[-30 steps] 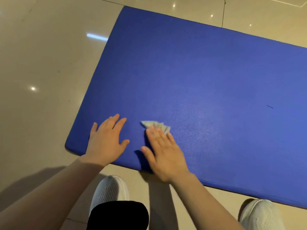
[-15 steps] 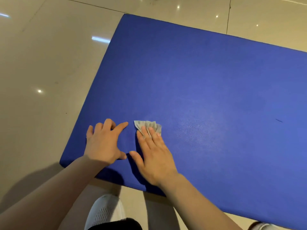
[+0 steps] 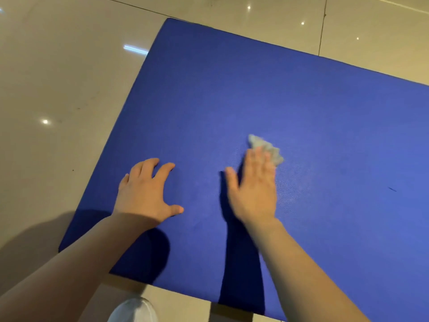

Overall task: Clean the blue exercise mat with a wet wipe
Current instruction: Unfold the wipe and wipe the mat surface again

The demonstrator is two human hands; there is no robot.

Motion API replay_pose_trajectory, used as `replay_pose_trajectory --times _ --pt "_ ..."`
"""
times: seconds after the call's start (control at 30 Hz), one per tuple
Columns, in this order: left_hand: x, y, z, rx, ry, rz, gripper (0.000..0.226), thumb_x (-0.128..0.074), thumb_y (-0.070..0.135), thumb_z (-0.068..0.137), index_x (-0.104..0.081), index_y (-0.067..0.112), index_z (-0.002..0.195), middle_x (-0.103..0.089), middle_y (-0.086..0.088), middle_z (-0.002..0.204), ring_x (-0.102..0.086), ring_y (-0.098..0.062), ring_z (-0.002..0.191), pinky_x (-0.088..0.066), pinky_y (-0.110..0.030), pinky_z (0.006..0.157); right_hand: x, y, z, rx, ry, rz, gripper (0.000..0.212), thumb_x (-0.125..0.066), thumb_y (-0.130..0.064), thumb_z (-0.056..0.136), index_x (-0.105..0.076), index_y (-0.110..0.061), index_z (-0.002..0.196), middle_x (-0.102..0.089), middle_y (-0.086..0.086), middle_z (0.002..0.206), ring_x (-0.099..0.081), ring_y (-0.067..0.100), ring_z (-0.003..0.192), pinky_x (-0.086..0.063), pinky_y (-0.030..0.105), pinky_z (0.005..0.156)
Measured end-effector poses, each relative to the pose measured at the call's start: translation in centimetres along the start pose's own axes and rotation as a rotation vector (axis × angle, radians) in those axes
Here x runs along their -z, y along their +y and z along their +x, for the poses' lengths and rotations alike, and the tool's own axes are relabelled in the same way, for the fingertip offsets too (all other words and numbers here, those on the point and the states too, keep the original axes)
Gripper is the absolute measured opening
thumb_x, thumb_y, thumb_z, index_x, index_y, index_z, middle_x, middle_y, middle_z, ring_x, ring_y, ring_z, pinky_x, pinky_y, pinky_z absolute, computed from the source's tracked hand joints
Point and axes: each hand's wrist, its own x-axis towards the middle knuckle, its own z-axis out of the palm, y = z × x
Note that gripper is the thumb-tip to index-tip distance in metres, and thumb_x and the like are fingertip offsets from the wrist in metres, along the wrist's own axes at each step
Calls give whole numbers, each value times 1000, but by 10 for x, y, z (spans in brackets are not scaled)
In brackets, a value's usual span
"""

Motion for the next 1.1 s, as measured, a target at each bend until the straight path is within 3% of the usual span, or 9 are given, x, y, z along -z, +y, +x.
replay_pose_trajectory --times 0.1,0.27,0.43,0.6,0.67,0.77,0.87,0.97,1.1 --pt "12 0 8 -18 51 26 95 -71 64 71 -27 32 149 -36 1 141 -34 -25 131 -34 -39 105 -24 -38 -15 315 -14 0 74 -28 -52 95 -40 0 146 -32 17 155 -22 36 147 -16 48 118" --pt "21 0 18 7 87 63 91 -69 63 74 -27 31 148 -46 2 133 -45 -25 122 -35 -42 104 -15 -21 -3 483 -56 -40 64 -33 -48 95 -51 -6 140 -44 10 150 -36 28 142 -32 46 115" --pt "15 -6 16 -30 90 120 68 -60 54 86 -38 29 145 -48 4 132 -47 -24 119 -31 -42 110 20 49 39 270 -7 -85 71 -23 -54 96 -40 -7 147 -31 7 158 -24 26 147 -18 40 120" --pt "12 -5 27 -9 260 77 42 -56 34 93 -56 20 132 -61 -3 114 -58 -30 100 -38 -45 96 47 60 67 -23 -17 -185 72 -26 -54 100 -21 -7 154 -9 8 164 -1 24 151 -3 37 122" --pt "9 -2 34 -3 334 53 35 -58 27 92 -62 15 125 -64 -7 104 -59 -32 91 -41 -44 84 45 37 68 95 -62 -247 83 -16 -63 95 -16 -5 155 -6 10 164 3 26 151 0 37 123" --pt "5 3 43 -80 495 23 27 -70 16 83 -69 8 109 -62 -13 94 -58 -37 80 -43 -45 70 25 -8 60 427 -112 -153 89 -9 -63 88 -23 -4 153 -15 12 162 -3 28 151 -5 40 123" --pt "1 12 56 -93 572 -25 29 -70 19 85 -66 7 111 -62 -14 105 -59 -40 94 -47 -49 73 9 -25 61 534 -142 -70 81 -19 -59 93 -29 -3 151 -23 12 160 -12 27 150 -12 41 122" --pt "1 19 68 -99 559 -79 39 -54 31 89 -63 8 118 -61 -13 116 -57 -37 107 -47 -51 81 13 3 79 614 -103 -139 73 -28 -55 96 -38 -4 147 -35 9 155 -28 28 146 -24 40 119" --pt "3 20 87 -73 503 -85 46 -46 36 93 -58 9 128 -57 -13 127 -53 -36 118 -44 -57 91 41 66 117 336 -26 -138 81 -16 -64 93 -18 -13 155 -8 -10 162 -6 22 151 -9 37 122"
